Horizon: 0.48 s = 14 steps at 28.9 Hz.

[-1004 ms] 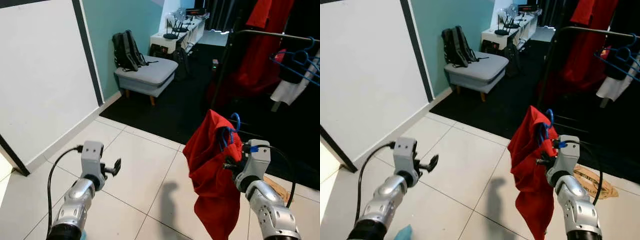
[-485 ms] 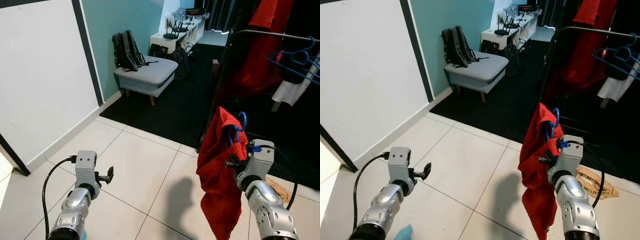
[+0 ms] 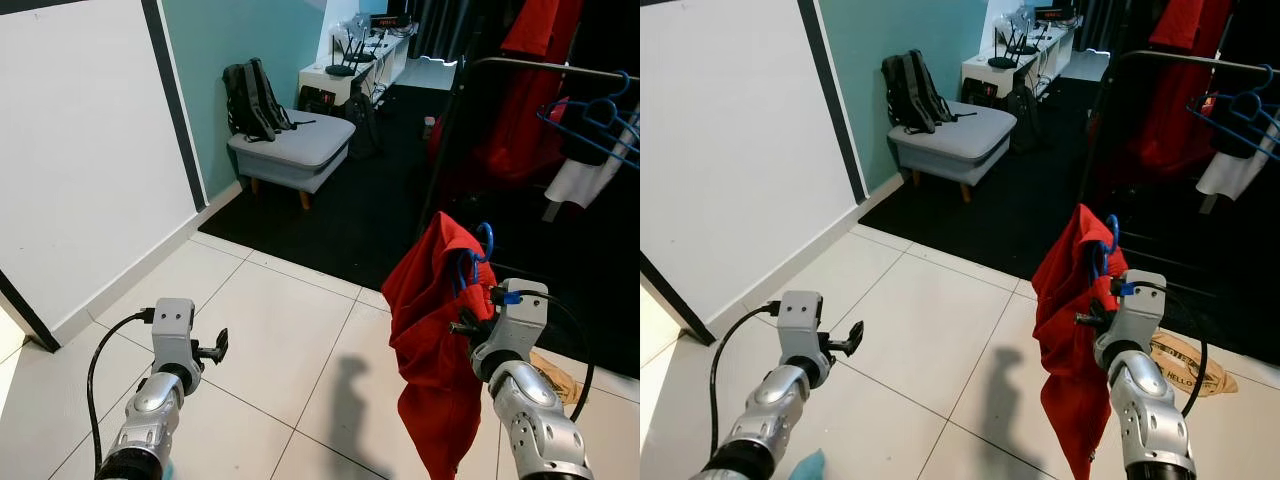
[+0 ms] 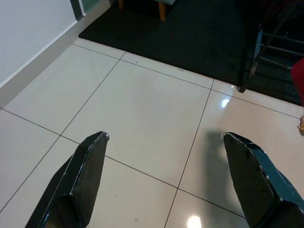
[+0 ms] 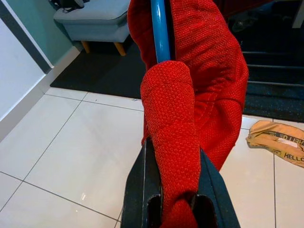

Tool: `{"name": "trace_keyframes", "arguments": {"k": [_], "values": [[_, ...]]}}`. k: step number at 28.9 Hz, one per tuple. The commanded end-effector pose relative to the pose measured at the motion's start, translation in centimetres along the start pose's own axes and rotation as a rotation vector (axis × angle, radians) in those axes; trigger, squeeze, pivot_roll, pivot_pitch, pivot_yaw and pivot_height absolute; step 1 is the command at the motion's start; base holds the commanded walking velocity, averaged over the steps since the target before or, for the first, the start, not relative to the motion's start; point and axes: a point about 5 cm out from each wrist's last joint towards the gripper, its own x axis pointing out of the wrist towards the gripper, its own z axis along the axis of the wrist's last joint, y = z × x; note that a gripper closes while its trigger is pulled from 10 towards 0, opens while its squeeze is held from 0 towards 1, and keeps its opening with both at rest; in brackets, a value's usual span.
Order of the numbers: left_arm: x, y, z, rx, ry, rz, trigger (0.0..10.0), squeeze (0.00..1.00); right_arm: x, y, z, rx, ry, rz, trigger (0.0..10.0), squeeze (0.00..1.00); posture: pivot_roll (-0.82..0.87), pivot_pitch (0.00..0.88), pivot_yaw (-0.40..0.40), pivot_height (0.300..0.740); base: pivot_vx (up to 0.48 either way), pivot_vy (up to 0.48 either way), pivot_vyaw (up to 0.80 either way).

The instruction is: Hang hanger

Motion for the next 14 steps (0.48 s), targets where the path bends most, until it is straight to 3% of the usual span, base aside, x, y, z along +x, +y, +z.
{"name": "trace_keyframes", "arguments": {"k": [1,14], "values": [[-0.34,1.02,-0.7,0.002,0.032,0.023,10.0,0.0,0.2,0.34,0.5,0.0,-0.041,0.003,10.0,0.0,0.01,0.0,0.028,0.74,0.0,0.0,0.0],[0.09,0.91,-0.08,0.025,0.002,0.035,10.0,0.0,0.37,-0.29,0.67,0.004,-0.044,-0.014,10.0,0.0,0.0,0.02,0.015,0.74,0.0,0.0,0.0]]}}
